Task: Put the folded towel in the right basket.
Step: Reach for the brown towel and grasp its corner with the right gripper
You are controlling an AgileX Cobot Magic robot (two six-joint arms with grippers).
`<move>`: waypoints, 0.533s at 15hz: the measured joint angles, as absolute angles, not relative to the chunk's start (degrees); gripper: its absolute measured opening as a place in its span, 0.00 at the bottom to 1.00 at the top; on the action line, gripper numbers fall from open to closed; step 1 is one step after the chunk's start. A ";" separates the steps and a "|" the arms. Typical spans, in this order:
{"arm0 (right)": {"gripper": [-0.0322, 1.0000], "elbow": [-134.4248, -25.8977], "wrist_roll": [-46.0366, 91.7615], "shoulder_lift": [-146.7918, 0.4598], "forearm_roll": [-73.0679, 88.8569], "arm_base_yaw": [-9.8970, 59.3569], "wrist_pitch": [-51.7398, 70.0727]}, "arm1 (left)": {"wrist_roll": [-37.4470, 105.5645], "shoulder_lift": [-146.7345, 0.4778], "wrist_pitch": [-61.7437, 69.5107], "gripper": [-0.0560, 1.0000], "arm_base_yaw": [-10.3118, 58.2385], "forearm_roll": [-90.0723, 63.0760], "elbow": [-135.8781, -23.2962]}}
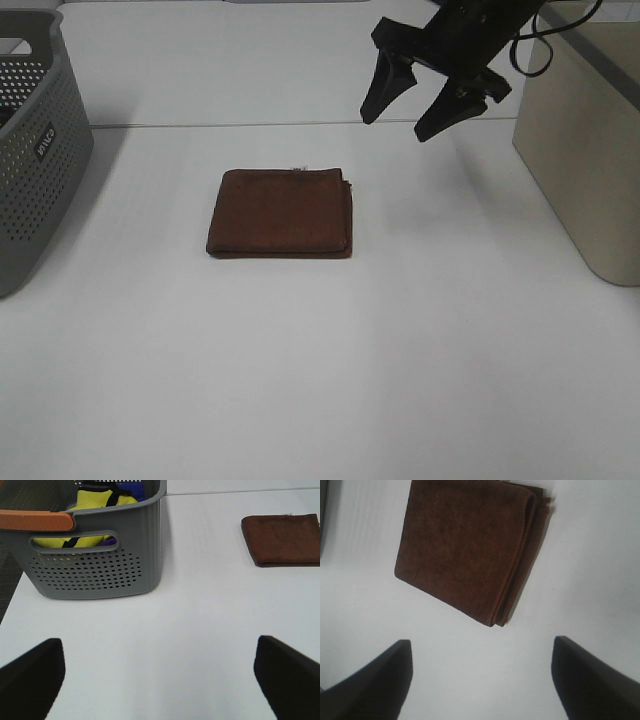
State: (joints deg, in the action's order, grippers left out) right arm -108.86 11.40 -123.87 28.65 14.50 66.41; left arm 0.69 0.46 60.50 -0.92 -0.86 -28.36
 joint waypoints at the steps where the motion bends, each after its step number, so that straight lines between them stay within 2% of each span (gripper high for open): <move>1: 0.74 -110.29 11.63 -126.05 29.68 14.50 66.41 | 0.69 0.46 60.50 0.98 -0.92 -0.86 -28.36; 8: 0.75 -118.60 13.81 -140.95 35.87 12.03 66.23 | 0.69 0.46 60.50 0.98 -0.92 -0.86 -28.36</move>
